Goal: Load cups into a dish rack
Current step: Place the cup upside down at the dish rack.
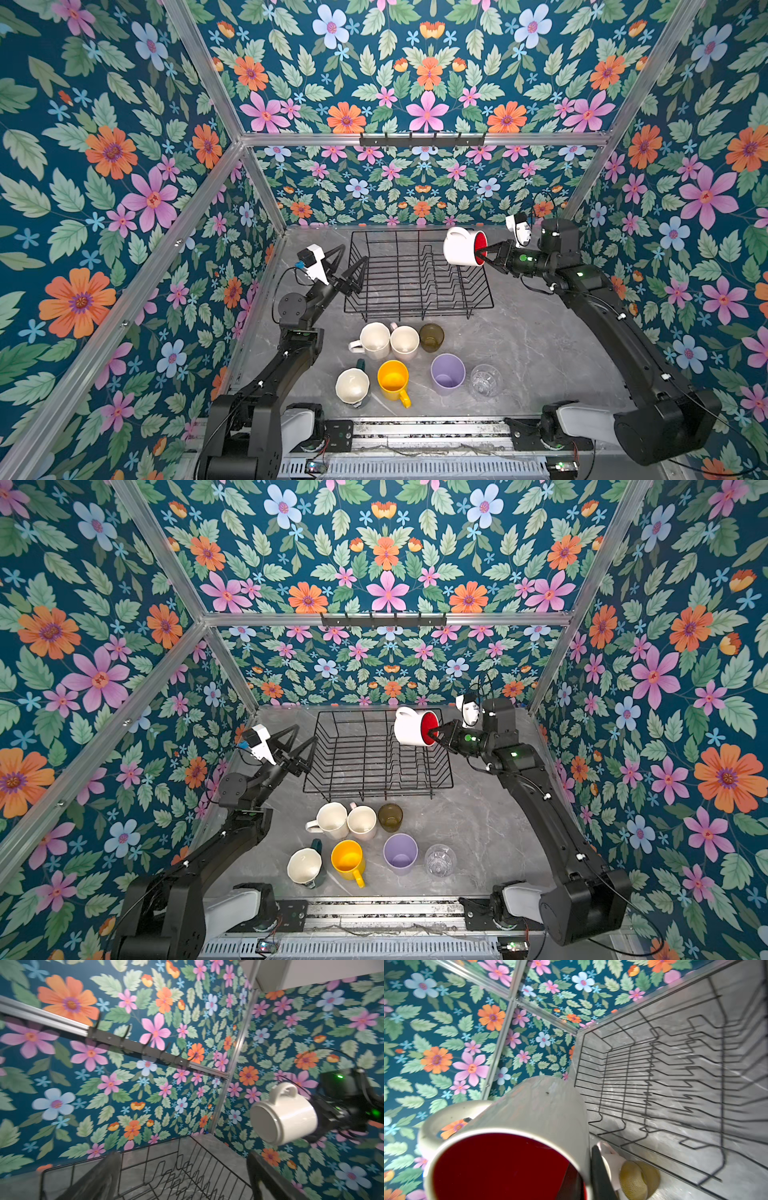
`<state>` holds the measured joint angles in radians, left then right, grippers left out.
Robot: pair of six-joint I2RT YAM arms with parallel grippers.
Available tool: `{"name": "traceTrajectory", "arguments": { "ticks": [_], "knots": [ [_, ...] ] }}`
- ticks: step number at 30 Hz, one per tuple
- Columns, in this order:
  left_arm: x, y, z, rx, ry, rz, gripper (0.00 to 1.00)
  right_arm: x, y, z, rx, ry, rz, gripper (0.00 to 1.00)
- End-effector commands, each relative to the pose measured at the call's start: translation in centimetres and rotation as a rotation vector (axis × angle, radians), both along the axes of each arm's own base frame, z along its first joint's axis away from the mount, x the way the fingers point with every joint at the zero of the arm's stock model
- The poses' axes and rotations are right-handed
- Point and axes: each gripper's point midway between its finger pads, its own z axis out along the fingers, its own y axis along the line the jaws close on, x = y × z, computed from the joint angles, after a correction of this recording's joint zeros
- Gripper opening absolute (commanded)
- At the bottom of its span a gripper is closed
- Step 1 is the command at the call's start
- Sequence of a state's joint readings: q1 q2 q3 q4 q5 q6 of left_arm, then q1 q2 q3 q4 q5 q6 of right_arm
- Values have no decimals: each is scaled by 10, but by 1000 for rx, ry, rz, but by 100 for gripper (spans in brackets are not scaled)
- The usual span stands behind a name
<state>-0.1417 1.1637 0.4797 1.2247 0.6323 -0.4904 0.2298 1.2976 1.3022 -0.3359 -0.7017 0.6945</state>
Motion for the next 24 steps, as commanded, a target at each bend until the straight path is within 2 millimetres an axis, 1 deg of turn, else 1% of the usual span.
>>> {"name": "traceTrajectory", "arguments": {
  "ticks": [1, 3, 6, 10, 13, 16, 24],
  "knots": [
    [-23, -27, 13, 87, -162, -95, 96, -8, 27, 38, 100, -116, 156, 0],
    [-24, -38, 12, 104, -176, -127, 97, -12, 38, 40, 124, -118, 210, 0],
    [-24, -48, 13, 115, -190, -179, 97, -19, 54, 39, 133, -115, 282, 0],
    [-39, -65, 18, 118, -256, -294, 97, -25, 75, 37, 151, -107, 368, 0],
    [-43, -76, 20, 115, -254, -379, 97, -29, 88, 34, 155, -100, 416, 0],
    [-52, -84, 20, 126, -276, -436, 97, -28, 95, 32, 166, -94, 436, 0],
    [-65, -90, 20, 144, -300, -495, 98, -22, 106, 26, 180, -82, 463, 0]
  ]
}}
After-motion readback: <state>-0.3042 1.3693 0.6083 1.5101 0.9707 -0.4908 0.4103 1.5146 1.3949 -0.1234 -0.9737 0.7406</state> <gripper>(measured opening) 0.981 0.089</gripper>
